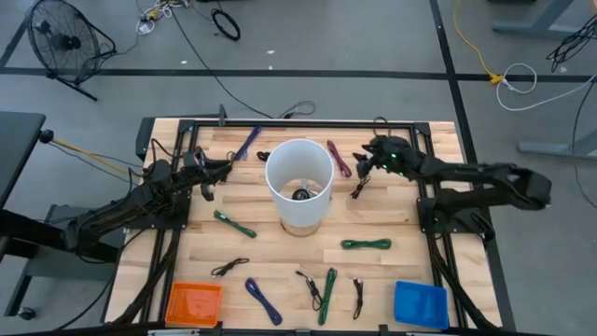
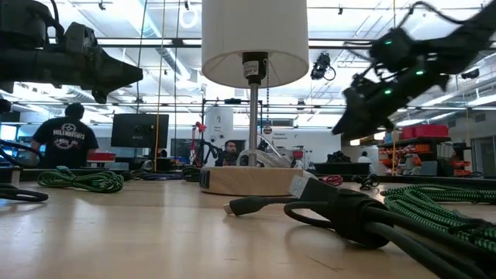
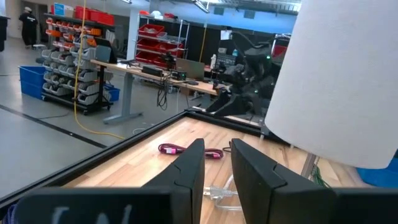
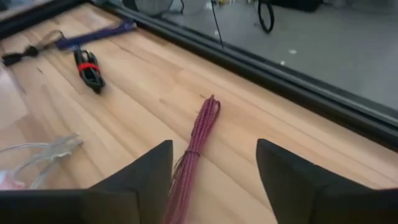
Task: Pick & Place USB Port
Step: Put the black and pink charger cable into the blue bin
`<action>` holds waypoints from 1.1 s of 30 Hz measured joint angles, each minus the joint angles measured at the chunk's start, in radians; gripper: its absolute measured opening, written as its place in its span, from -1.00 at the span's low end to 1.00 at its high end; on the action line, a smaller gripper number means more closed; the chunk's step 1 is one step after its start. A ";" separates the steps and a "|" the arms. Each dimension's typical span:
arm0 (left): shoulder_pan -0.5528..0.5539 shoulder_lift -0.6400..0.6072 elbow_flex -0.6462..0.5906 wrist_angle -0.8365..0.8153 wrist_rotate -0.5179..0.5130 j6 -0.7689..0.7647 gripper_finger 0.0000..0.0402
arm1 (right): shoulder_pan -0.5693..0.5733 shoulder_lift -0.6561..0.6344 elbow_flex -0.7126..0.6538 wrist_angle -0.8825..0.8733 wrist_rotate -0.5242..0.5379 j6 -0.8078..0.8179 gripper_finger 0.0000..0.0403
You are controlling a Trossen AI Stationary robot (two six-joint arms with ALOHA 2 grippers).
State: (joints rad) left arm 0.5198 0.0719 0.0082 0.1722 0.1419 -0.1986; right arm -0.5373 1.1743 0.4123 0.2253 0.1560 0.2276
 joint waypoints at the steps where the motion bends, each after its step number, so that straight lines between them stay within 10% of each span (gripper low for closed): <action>1: 0.000 0.000 0.000 0.000 0.000 0.000 -0.59 | 0.000 0.041 0.024 0.001 0.000 0.000 0.24; 15: 0.000 0.000 0.000 -0.001 0.000 0.000 -0.59 | 0.019 0.460 0.225 -0.007 -0.010 0.001 0.57; 33: 0.000 0.000 0.000 -0.001 0.000 0.000 -0.59 | 0.081 0.462 0.251 -0.121 0.036 0.054 0.49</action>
State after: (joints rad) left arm 0.5194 0.0719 0.0082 0.1711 0.1422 -0.1986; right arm -0.4564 1.6363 0.6628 0.1046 0.1915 0.2812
